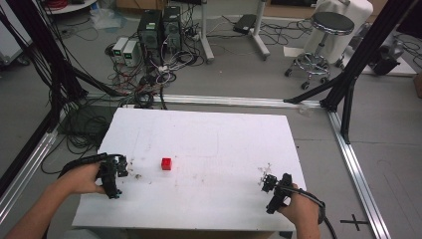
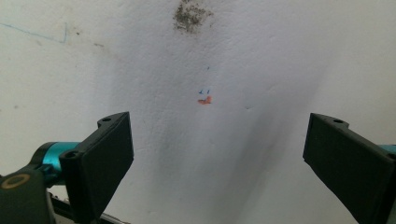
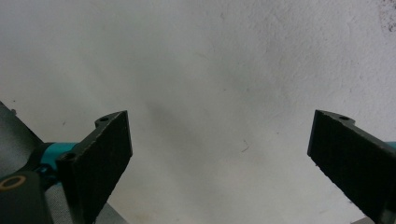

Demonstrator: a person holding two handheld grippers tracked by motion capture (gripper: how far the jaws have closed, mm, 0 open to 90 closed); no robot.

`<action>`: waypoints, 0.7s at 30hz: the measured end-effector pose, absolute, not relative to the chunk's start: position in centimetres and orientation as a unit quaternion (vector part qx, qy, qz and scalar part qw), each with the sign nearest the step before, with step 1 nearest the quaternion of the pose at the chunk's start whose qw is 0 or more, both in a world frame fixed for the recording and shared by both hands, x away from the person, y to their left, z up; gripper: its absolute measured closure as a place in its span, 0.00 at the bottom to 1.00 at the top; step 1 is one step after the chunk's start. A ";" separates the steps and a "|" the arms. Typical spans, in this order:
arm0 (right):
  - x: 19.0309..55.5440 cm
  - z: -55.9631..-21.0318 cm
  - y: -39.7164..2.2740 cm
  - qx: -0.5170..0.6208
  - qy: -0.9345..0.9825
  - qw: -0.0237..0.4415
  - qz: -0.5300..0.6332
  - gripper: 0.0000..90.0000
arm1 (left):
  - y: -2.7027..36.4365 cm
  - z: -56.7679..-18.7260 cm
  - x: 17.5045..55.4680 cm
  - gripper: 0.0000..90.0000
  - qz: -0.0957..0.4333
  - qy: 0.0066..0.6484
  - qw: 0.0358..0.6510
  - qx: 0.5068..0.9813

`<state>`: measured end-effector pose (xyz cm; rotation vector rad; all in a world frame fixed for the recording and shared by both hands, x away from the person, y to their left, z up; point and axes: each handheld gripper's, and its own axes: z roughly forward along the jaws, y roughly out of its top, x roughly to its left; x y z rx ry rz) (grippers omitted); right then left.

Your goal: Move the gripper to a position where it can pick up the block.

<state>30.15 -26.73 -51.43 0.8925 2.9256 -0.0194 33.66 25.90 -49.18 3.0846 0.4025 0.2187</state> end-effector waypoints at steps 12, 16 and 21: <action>30.1 -51.5 -26.9 0.293 0.955 0.041 -0.004 0.06 | 25.7 -48.8 34.9 0.10 0.067 0.121 0.013 0.990; 30.1 -51.5 -27.0 0.291 0.956 0.039 -0.003 0.06 | 25.4 -48.7 35.5 0.10 0.066 0.117 0.015 0.991; 30.1 -51.6 -27.0 0.289 0.956 0.039 -0.001 0.06 | 25.2 -48.7 36.2 0.10 0.066 0.115 0.016 0.991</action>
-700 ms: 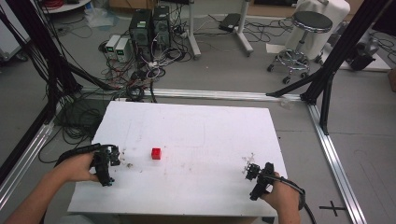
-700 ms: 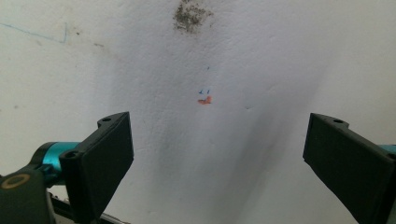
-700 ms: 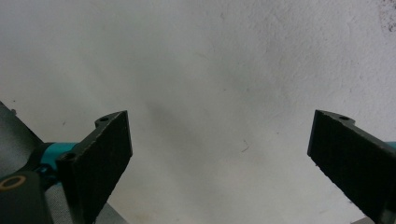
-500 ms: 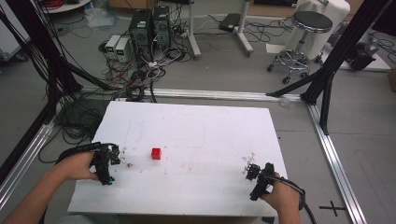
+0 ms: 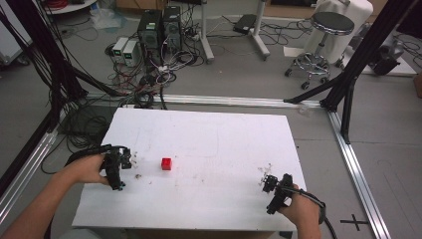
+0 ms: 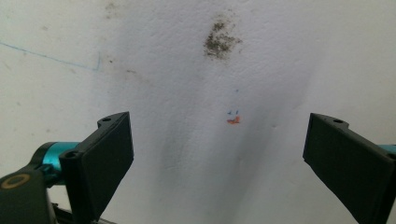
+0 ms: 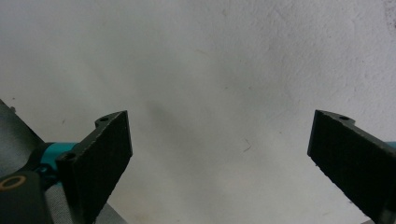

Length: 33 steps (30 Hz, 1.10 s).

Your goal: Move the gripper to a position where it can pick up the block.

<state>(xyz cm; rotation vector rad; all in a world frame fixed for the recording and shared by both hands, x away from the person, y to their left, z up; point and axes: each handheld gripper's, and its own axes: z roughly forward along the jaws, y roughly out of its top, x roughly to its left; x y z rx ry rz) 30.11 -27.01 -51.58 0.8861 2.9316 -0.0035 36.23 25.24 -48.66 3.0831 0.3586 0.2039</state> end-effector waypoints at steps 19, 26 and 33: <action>30.1 -51.7 -27.2 0.291 0.956 0.031 0.005 0.06 | 22.3 -48.1 40.0 0.10 0.064 0.104 0.023 0.992; 29.9 -51.9 -27.1 0.296 0.955 0.023 0.007 0.06 | 20.9 -48.1 41.2 0.10 0.065 0.083 0.019 0.994; 29.9 -52.0 -27.2 0.289 0.957 0.024 0.005 0.06 | 19.2 -48.8 41.8 0.10 0.054 0.064 0.017 0.996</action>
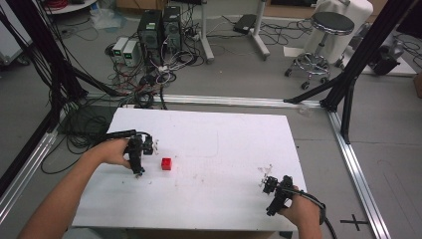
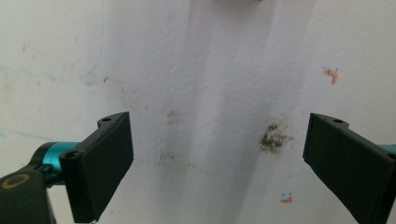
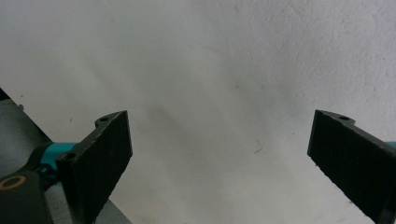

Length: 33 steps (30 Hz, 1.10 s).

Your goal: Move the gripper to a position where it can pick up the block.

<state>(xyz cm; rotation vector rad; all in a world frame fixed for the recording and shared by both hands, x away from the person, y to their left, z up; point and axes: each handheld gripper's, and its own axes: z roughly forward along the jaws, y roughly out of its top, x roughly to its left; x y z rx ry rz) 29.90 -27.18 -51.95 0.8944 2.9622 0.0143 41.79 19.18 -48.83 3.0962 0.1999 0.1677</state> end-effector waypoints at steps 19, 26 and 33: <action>29.9 -52.4 -26.9 0.280 0.960 0.021 0.000 0.06 | 15.4 -49.6 42.7 0.10 0.041 0.015 0.019 0.999; 29.9 -52.4 -26.8 0.282 0.959 0.019 -0.002 0.06 | 14.4 -50.0 42.8 0.10 0.034 0.004 0.019 0.999; 29.8 -52.5 -26.6 0.281 0.960 0.018 -0.001 0.06 | 13.1 -50.5 42.6 0.10 0.028 -0.012 0.020 0.999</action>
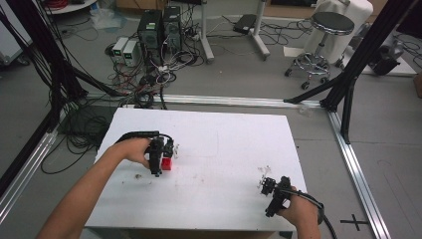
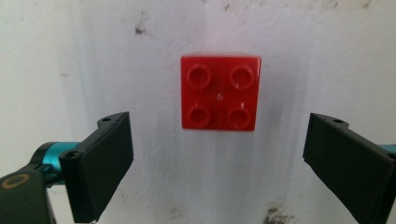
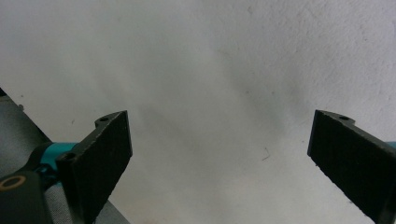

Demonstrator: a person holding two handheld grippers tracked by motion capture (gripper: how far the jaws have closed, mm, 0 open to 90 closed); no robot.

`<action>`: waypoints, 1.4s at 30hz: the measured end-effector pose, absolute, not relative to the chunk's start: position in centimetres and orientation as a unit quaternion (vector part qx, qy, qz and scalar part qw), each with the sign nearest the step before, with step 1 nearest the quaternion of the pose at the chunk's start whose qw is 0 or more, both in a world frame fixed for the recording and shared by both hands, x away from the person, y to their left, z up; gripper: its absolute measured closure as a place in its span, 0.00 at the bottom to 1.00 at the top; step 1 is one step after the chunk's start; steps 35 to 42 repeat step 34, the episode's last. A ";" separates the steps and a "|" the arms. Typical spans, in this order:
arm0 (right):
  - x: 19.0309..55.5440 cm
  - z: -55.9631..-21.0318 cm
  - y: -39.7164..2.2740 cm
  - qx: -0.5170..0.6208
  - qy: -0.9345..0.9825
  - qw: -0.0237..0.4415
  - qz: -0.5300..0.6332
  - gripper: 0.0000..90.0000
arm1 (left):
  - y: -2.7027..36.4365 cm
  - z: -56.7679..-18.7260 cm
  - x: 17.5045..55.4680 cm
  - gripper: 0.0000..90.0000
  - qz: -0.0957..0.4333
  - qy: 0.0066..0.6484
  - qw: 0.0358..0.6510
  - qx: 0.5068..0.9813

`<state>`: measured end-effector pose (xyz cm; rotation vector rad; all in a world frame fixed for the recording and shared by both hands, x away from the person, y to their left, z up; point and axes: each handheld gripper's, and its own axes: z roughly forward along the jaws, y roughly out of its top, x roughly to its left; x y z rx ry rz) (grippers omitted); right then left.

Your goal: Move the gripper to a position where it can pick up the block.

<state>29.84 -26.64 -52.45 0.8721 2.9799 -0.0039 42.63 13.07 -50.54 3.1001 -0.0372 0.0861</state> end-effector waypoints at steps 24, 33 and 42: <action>29.8 -52.6 -26.5 0.276 0.961 0.014 -0.006 0.06 | 11.6 -51.4 43.6 0.10 -0.010 -0.024 0.021 0.999; 29.9 -52.7 -26.5 0.273 0.962 0.012 -0.006 0.06 | 11.6 -51.6 43.6 0.10 -0.008 -0.024 0.014 1.000; 29.9 -52.7 -26.5 0.273 0.962 0.012 -0.006 0.06 | 11.6 -51.6 43.6 0.10 -0.008 -0.024 0.014 1.000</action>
